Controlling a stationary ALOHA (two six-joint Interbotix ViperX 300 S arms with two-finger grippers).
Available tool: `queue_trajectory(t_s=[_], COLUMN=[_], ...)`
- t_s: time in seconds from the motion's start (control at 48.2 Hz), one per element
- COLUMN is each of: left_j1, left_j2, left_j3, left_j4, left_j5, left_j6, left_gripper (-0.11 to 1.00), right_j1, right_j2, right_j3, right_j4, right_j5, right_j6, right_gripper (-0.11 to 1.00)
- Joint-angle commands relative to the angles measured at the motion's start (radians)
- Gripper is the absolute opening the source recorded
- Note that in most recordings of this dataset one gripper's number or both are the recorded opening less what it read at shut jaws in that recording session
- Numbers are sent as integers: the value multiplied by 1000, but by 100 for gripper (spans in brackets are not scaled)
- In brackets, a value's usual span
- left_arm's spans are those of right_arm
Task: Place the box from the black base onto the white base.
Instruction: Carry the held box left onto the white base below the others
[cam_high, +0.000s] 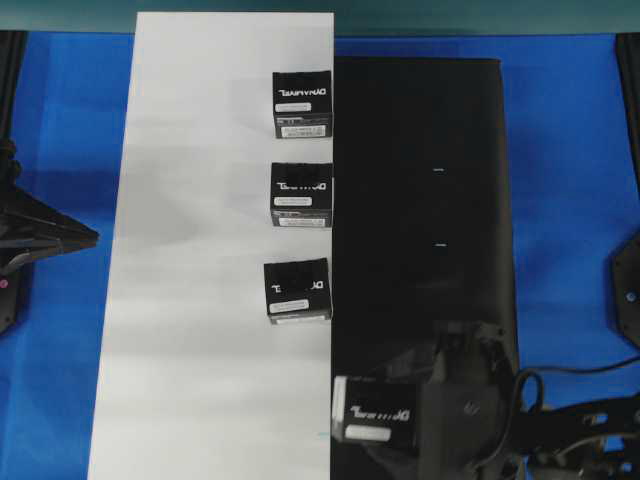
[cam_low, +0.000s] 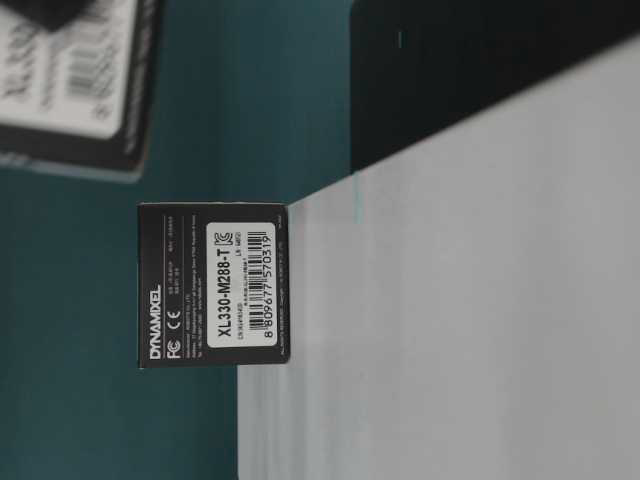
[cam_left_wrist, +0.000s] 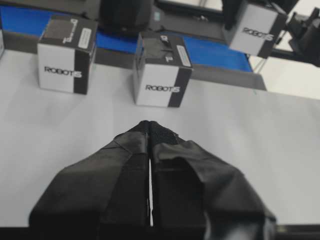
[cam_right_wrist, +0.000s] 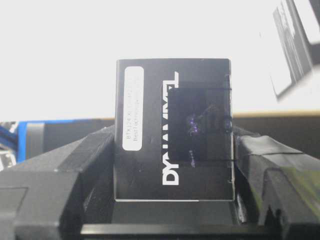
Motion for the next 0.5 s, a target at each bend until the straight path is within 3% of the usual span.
queue_trajectory(t_s=[0.0,0.166,0.477], left_j1=[-5,-8,-11], left_j2=[6,6,2], left_j3=[-29,-29,-29], left_j4=[3,3,3], left_j5=[-5,-2,20], left_j6=[2,2,3], left_gripper=[-3,-3,-3], right_j1=[-11,-35,-61], right_j2=[37,75,147], right_j3=[-60,-114,-173], right_j4=[12,35,35], right_j5=[20,29,17], right_j6=[-29,-49,-74], right_gripper=[59,59,59])
